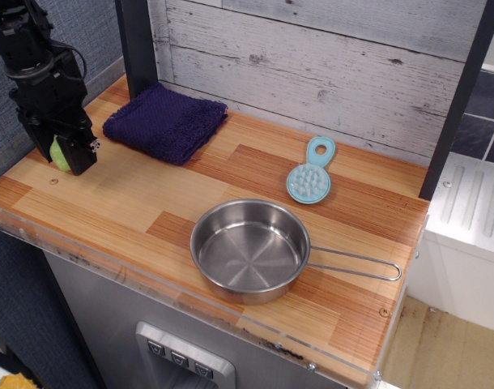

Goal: PICK UP THE CAULIFLOWER AND PUT ANOTHER SIDE OF THE TABLE

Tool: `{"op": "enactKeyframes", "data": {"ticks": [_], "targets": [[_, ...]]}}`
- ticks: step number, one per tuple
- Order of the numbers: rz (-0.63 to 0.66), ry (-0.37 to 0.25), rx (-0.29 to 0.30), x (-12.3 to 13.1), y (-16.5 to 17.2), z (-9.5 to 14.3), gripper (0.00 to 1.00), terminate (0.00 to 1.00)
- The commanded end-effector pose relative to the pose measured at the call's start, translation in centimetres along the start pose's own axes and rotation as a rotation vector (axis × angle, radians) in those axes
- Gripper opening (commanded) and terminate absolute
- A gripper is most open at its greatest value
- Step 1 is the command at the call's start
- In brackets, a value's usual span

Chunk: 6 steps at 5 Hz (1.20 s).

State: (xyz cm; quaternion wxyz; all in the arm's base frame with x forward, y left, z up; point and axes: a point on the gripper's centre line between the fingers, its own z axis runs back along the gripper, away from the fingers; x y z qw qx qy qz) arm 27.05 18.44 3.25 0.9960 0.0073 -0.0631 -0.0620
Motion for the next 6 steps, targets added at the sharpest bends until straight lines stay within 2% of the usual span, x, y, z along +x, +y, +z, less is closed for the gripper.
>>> {"op": "enactKeyframes", "data": {"ticks": [1, 2, 3, 4, 5, 6], "targets": [[-0.035, 0.013, 0.032, -0.5, 0.8, 1.4, 0.00, 0.00], [-0.042, 0.029, 0.033, -0.4, 0.6, 1.4, 1.00, 0.00], [-0.055, 0.029, 0.033, -0.1, 0.2, 1.7, 1.00, 0.00], [-0.009, 0.014, 0.024, 0.9, -1.4, 3.3, 1.00, 0.00], [0.085, -0.047, -0.011, 2.2, -4.4, 5.5, 1.00, 0.00], [0.233, -0.064, -0.049, 4.0, -7.9, 5.4, 1.00, 0.00]]}}
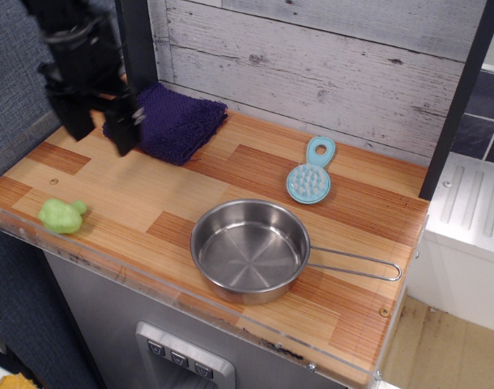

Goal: PICK UP THE CAULIFLOWER AND PUT ANOTHER SIDE OF THE TABLE

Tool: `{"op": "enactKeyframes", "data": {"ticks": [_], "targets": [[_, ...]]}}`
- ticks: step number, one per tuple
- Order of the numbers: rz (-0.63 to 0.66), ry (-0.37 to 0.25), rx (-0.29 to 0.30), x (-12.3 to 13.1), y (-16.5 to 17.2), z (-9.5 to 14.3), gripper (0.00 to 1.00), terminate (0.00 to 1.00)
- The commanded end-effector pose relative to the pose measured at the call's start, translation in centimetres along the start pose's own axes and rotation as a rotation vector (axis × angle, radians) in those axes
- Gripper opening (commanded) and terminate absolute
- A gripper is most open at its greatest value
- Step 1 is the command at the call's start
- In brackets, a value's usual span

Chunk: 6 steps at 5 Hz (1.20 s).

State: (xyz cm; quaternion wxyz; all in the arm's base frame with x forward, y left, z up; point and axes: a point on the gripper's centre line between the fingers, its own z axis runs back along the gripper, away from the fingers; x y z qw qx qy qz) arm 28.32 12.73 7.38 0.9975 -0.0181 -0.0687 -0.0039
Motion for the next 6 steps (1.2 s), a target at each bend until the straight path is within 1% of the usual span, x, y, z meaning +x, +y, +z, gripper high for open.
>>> {"op": "enactKeyframes", "data": {"ticks": [1, 2, 3, 4, 5, 6], "targets": [[0.061, -0.047, -0.008, 2.06, -4.72, 0.11, 1.00, 0.00], [-0.018, -0.060, -0.012, 2.29, -5.06, 0.04, 1.00, 0.00], [-0.091, -0.065, 0.024, 2.57, -5.13, 0.28, 1.00, 0.00], [-0.109, -0.076, 0.042, 2.64, -5.28, 0.65, 1.00, 0.00], [-0.109, -0.076, 0.042, 2.64, -5.28, 0.65, 1.00, 0.00], [-0.109, -0.076, 0.042, 2.64, -5.28, 0.65, 1.00, 1.00]]}}
